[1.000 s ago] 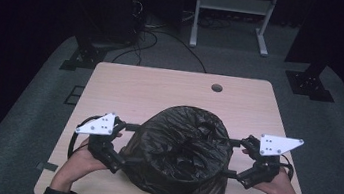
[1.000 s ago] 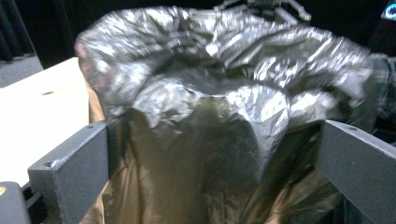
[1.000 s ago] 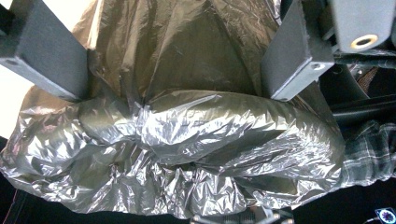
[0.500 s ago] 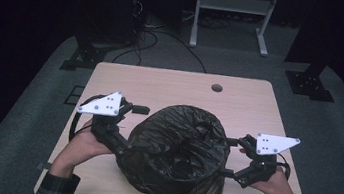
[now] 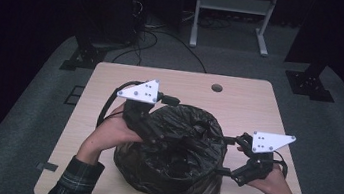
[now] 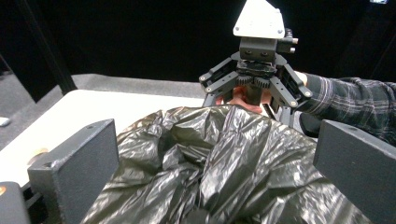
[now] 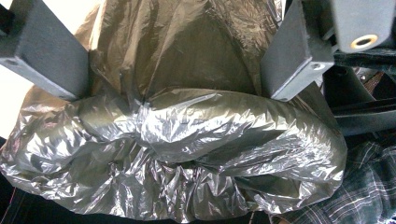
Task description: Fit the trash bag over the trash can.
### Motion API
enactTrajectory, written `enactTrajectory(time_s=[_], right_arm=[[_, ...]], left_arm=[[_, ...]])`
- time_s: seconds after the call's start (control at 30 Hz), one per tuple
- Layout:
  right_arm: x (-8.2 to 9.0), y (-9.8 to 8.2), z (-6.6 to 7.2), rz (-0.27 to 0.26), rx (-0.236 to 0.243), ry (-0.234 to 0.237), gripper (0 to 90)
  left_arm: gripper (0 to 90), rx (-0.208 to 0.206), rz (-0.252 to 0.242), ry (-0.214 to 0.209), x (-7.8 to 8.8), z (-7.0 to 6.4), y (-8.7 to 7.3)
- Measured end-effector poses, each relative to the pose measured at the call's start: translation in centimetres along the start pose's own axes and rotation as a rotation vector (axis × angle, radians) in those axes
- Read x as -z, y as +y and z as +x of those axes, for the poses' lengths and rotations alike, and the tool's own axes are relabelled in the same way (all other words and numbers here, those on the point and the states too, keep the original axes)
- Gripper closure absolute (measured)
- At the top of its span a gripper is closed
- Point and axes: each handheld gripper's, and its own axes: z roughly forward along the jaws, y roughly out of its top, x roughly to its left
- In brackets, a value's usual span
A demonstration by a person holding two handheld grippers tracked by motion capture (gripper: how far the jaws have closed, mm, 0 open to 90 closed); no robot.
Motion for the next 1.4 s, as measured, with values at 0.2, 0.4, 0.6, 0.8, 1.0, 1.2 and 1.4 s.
enactTrajectory(time_s=[0.2,0.4,0.6,0.8,1.0,1.2,1.4], right_arm=[[0.0,0.0,0.0,0.002,-0.002,0.003,9.7],[0.0,0.0,-0.1,0.001,-0.006,0.006,9.7],[0.0,-0.1,-0.2,0.001,-0.007,0.008,9.7],[0.0,0.0,-0.2,0.001,-0.010,0.010,9.7],[0.1,-0.1,-0.2,-0.002,-0.007,0.005,9.7],[0.2,-0.1,-0.3,-0.002,-0.005,0.006,9.7],[0.2,-0.2,-0.3,-0.004,-0.007,0.006,9.7]], left_arm=[[0.0,0.000,0.143,0.015,-2.1,0.2,-0.3],[0.0,-0.003,0.279,0.038,-3.6,0.4,-0.4],[0.0,-0.012,0.367,0.061,-5.0,0.5,-0.3],[0.0,-0.025,0.348,0.055,-5.5,0.4,0.7],[0.0,-0.005,0.372,0.054,-7.0,0.7,0.2],[0.0,0.001,0.415,0.057,-8.4,1.1,-0.6],[0.0,0.015,0.449,0.072,-9.6,1.5,-1.3]])
